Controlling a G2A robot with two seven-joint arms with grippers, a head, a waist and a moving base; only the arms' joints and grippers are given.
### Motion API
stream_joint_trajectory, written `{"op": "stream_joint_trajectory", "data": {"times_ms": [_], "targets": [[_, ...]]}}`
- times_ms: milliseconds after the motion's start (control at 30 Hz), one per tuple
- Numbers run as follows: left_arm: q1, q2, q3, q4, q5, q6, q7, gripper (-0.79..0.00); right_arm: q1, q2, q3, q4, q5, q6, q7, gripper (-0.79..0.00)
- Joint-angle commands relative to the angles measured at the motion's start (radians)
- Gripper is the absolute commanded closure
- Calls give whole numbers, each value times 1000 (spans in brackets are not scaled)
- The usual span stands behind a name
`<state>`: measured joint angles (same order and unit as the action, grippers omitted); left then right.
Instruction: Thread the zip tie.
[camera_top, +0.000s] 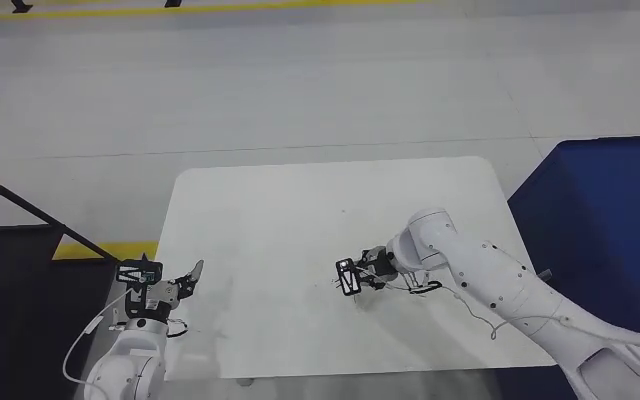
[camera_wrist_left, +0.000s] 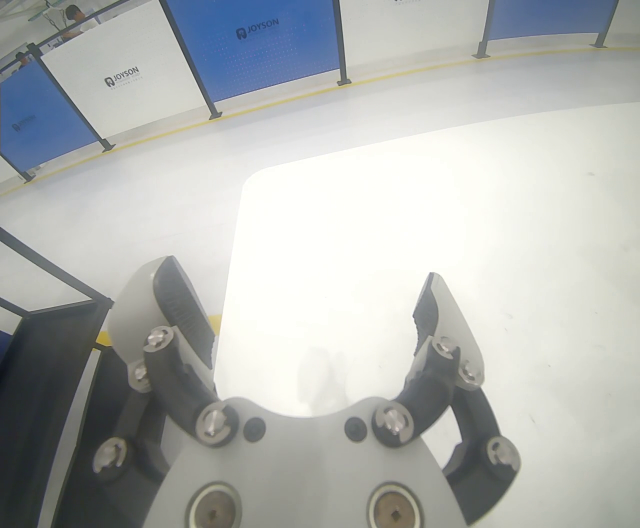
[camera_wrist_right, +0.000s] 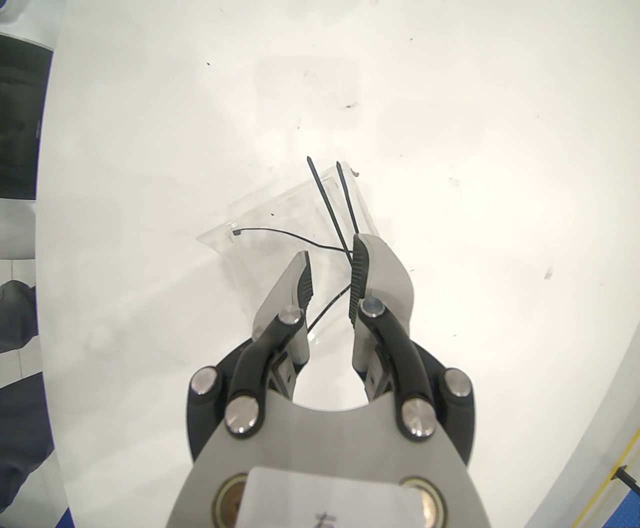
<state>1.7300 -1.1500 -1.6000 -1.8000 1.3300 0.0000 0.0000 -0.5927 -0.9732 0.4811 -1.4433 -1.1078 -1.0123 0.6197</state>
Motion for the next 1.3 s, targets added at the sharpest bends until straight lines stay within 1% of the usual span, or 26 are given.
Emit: {"op": "stream_joint_trajectory", "data": {"times_ms": [0,33,67,133,300,533,600,833,867,933,1067,1167,1267], "targets": [[0,0,0,0,0,0,0,-785,25,-9,-33,22,-5,0,-22,-179],[0,0,0,0,0,0,0,-785,36,-14,-48,33,-8,0,-34,-188],[0,0,0,0,0,0,0,-785,47,-19,-63,44,-11,0,-43,-163],[0,0,0,0,0,0,0,-785,68,-30,-90,68,-17,0,-60,-142],[0,0,0,0,0,0,0,-785,107,-57,-146,117,-21,0,-94,-185],[0,0,0,0,0,0,0,-785,150,-92,-215,179,-23,0,-125,-203],[0,0,0,0,0,0,0,-785,159,-102,-231,193,-24,0,-128,-191],[0,0,0,0,0,0,0,-785,182,-135,-265,240,-20,0,-135,-188],[0,0,0,0,0,0,0,-785,185,-141,-268,249,-18,0,-133,-182],[0,0,0,0,0,0,0,-785,188,-148,-271,257,-15,0,-134,-135],[0,0,0,0,0,0,0,-785,191,-161,-273,278,-10,0,-137,-3],[0,0,0,0,0,0,0,-785,192,-165,-271,282,-10,0,-135,0],[0,0,0,0,0,0,0,-785,191,-161,-265,264,-6,0,-128,0]]}}
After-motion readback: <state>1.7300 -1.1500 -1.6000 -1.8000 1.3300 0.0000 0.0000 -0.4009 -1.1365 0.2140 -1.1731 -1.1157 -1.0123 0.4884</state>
